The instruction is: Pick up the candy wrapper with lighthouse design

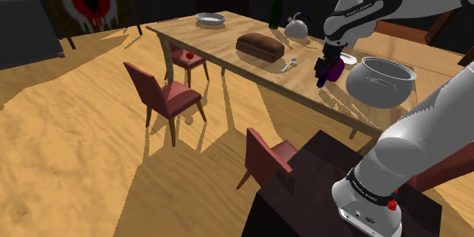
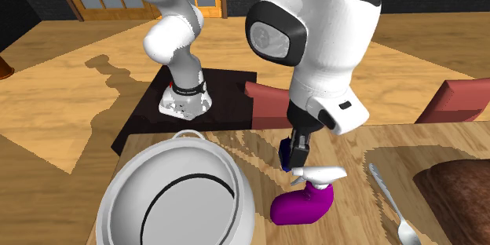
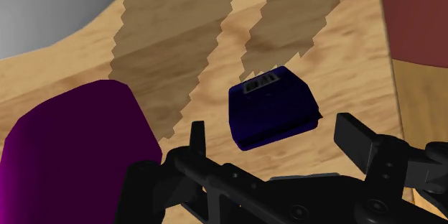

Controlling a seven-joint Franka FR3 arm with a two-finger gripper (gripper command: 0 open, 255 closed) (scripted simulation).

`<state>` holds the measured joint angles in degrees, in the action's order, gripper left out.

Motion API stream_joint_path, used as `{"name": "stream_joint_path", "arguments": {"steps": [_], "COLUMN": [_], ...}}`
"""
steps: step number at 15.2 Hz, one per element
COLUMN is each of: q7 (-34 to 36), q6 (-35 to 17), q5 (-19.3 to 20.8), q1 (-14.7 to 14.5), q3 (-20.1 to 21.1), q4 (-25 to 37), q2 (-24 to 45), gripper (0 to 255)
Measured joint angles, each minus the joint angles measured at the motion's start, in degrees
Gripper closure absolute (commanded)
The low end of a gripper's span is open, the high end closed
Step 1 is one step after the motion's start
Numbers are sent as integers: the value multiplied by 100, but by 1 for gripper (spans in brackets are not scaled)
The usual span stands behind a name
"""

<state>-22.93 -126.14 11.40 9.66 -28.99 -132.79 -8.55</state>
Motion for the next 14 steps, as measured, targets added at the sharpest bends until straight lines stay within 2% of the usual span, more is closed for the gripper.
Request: {"name": "stream_joint_path", "arguments": {"steps": [1,11,14], "q7": [-5,-8,8], "q6": [-46,-87,88], "q5": [-8,-22,15], "q1": [0,-7,1], "q3": [-6,-1,15], "q4": [-20,-31,44], "q2": [26,41,-54], "gripper": [255,255,255]}}
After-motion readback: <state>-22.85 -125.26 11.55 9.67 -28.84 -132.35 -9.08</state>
